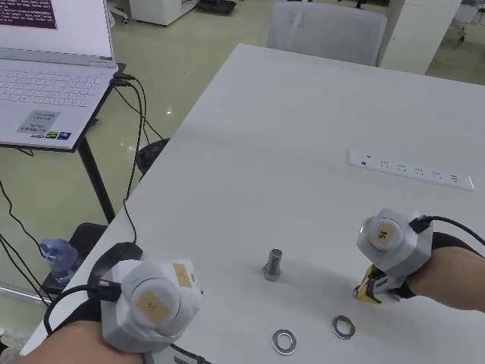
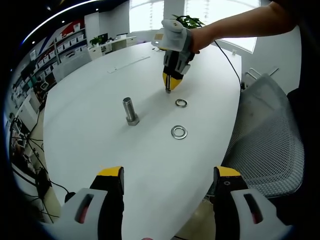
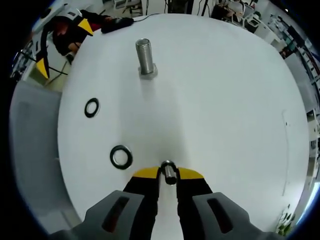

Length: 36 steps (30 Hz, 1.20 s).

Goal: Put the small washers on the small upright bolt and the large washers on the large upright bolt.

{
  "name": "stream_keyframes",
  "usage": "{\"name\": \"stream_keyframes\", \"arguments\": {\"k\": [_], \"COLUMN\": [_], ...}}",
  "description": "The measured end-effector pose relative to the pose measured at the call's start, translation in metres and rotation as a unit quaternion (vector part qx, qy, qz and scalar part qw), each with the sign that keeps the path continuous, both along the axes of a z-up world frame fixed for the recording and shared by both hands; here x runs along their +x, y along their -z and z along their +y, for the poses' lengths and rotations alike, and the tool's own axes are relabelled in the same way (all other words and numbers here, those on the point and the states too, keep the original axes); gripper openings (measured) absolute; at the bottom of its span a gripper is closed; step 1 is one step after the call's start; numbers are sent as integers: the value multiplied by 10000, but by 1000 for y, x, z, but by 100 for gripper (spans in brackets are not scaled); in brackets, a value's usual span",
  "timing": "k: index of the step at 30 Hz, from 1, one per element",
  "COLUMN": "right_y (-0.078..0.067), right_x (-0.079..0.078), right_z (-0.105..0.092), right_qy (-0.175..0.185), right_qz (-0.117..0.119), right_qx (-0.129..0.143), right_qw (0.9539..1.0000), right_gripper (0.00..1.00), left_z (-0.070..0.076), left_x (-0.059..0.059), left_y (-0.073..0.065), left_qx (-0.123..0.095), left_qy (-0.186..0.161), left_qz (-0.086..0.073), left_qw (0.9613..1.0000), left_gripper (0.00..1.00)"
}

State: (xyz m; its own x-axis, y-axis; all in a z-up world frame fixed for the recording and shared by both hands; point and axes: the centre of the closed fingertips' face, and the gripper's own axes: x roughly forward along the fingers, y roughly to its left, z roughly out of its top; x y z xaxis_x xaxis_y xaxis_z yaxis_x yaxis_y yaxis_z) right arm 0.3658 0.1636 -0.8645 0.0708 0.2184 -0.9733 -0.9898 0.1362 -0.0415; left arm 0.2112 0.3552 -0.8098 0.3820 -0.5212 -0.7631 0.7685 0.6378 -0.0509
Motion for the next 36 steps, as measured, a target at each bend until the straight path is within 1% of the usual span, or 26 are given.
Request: {"name": "stream_keyframes", "arguments": {"k": [4, 7, 11, 15, 17, 19, 23, 25, 28, 30, 34, 36], "right_y": [0, 0, -3, -6, -7, -8, -16, -21, -28, -31, -38, -40], "right_x": [0, 1, 1, 2, 1, 2, 2, 1, -1, -3, -9, -15], "right_z": [0, -1, 1, 3, 3, 3, 7, 11, 17, 20, 27, 30], "right_qy": [-6, 6, 38, -24, -22, -62, -79, -109, -178, -238, -363, -463], "right_qz": [-15, -17, -11, -30, 24, -16, -68, -106, -109, -104, -115, -93], "right_qx": [7, -16, 80, 116, 121, 127, 219, 286, 379, 394, 492, 533], "right_qw": [10000, 10000, 10000, 9999, 9999, 9999, 9997, 9995, 9991, 9989, 9981, 9975], "right_gripper": [14, 17, 23, 24, 24, 24, 26, 26, 29, 29, 32, 33], "left_z": [0, 0, 1, 2, 3, 3, 2, 3, 3, 3, 2, 2], "left_x": [0, 1, 3, 5, 5, 5, 6, 8, 8, 9, 7, 6], "left_y": [0, -1, -1, -2, -3, -4, -7, -8, -11, -12, -14, -15], "left_qx": [-6, -20, -11, -9, 5, 8, -4, -5, -4, 18, 53, 58], "left_qy": [14, 0, 7, -21, -25, -24, -30, -64, -62, -51, -21, -1], "left_qz": [3, -5, -24, -57, -77, -91, -149, -191, -220, -242, -258, -261], "left_qw": [10000, 10000, 10000, 10000, 10000, 10000, 9999, 9998, 9997, 9997, 9997, 9996], "left_gripper": [72, 72, 72, 72, 73, 73, 73, 76, 77, 78, 78, 78]}}
